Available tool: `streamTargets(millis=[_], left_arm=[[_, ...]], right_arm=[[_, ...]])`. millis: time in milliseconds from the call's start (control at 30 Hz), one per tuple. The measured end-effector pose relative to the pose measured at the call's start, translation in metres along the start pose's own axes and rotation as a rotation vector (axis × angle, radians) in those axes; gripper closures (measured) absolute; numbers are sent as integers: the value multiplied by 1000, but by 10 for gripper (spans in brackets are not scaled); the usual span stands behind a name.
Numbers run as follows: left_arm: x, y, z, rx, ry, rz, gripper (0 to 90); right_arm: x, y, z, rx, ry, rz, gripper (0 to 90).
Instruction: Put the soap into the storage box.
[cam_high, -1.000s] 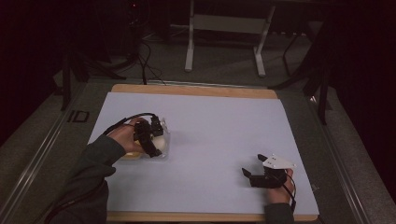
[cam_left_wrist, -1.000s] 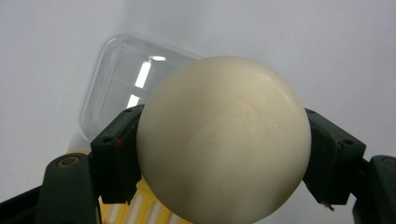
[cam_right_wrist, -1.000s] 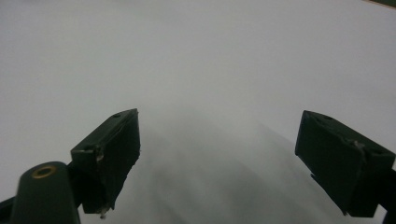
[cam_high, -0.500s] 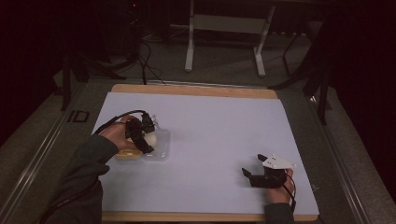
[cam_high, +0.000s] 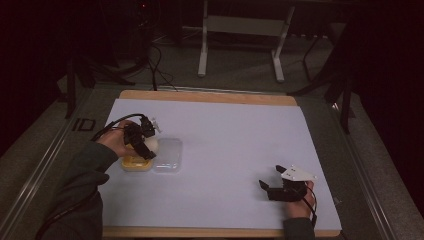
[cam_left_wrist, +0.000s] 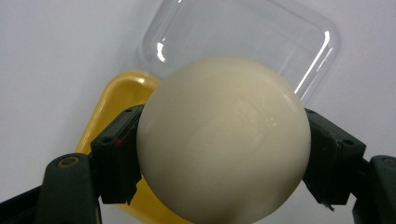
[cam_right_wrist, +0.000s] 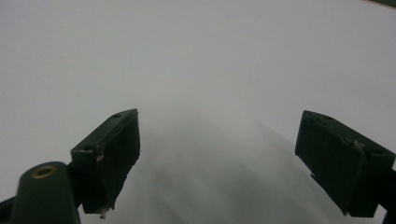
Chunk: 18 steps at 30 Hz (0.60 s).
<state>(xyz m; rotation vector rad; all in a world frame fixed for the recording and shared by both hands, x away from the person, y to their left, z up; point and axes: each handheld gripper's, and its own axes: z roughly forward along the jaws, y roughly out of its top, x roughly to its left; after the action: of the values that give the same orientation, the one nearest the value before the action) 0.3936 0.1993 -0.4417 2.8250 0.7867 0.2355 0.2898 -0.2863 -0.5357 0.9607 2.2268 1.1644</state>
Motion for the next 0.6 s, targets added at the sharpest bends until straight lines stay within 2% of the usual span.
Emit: streamTargets(millis=[367,533,600], left_arm=[[14,-15,6,19,9,-48,247],[17,-18,11,43,13,-45,247],[18,-19,13,41,17,-56,247]], right_arm=[[0,0,0,0,1,-1,139],[0,0,0,0,0,0,139],[0,0,0,0,0,-1,139]])
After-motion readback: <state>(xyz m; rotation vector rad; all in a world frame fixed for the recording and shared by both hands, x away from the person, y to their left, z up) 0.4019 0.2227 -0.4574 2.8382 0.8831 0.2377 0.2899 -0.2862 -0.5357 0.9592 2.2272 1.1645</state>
